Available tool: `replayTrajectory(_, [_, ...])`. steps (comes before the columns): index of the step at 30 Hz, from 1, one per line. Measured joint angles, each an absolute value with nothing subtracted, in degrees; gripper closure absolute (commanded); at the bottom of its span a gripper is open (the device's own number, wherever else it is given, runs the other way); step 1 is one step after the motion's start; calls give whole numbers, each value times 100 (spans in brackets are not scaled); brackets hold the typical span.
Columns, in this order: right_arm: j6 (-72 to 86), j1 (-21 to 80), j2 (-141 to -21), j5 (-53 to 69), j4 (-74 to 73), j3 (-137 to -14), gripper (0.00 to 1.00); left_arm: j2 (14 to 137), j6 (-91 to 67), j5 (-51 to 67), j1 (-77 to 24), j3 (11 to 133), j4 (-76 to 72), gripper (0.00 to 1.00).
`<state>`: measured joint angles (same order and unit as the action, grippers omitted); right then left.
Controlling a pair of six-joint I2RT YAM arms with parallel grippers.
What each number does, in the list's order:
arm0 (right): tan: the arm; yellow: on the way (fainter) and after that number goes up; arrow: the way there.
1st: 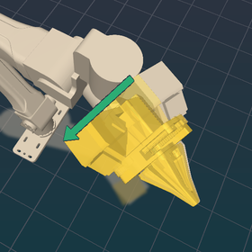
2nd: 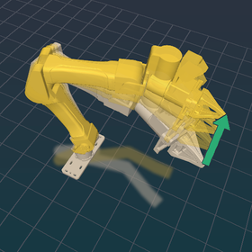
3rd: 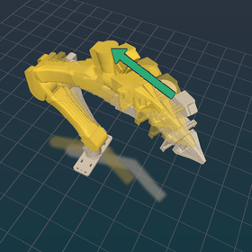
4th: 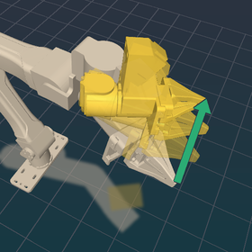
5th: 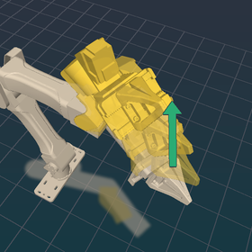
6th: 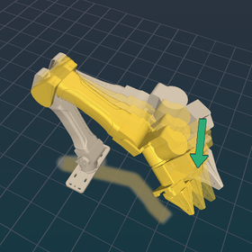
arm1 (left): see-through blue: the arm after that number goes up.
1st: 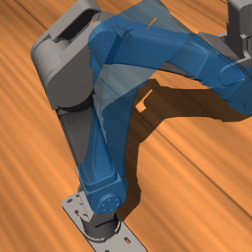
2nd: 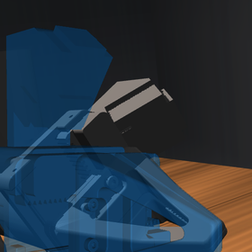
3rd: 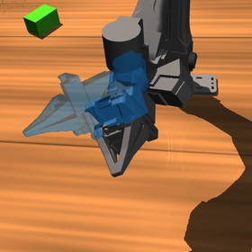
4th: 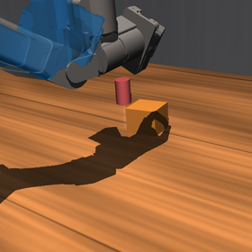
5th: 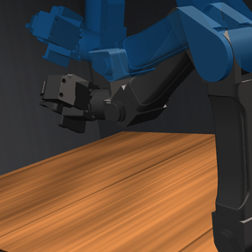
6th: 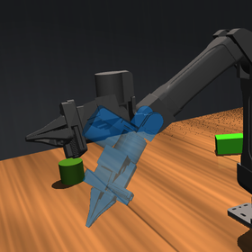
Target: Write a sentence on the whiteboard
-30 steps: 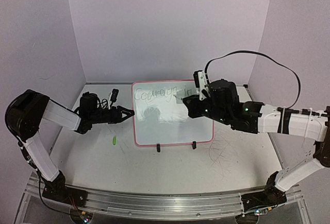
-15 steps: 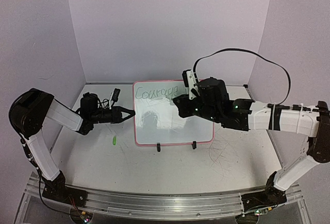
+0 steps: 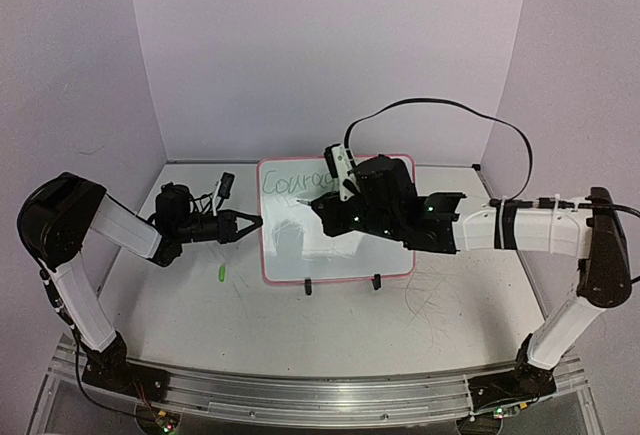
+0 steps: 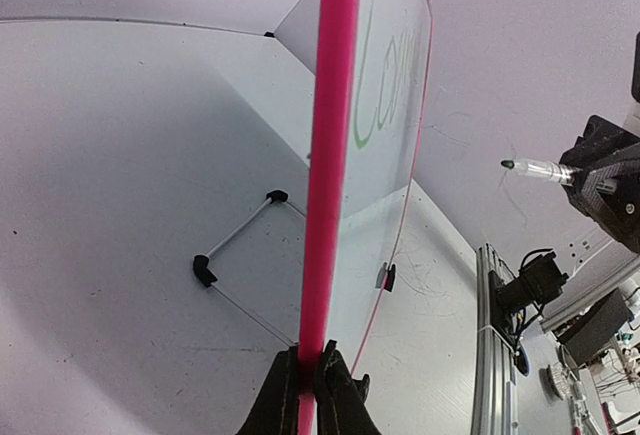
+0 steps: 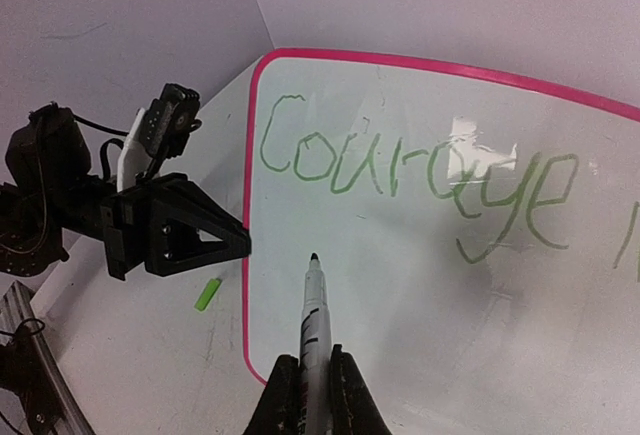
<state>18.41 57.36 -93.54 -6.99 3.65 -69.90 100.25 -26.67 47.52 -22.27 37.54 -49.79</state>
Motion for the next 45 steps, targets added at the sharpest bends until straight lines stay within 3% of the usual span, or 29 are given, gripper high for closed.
replayTrajectory(18, [2052, 5975, -10361, -357, 379, -7754, 100, 9960, -2376, 4585, -2262, 3589, -5096, 100])
replayTrajectory(24, [2111, 5994, -10466, -391, 343, -7826, 100, 9953, -2400, 4673, -2286, 3590, -5047, 79])
replayTrajectory(26, [2115, 5994, -10466, -440, 342, -7825, 100, 9988, -2415, 4809, -2325, 3595, -4970, 76])
replayTrajectory(34, [2134, 5994, -10447, -651, 336, -7656, 100, 10296, -2442, 5105, -2405, 3752, -4858, 98])
replayTrajectory(45, [2147, 5994, -9995, -843, 385, -7117, 100, 9821, -1860, 4594, -2771, 3442, -4905, 100])
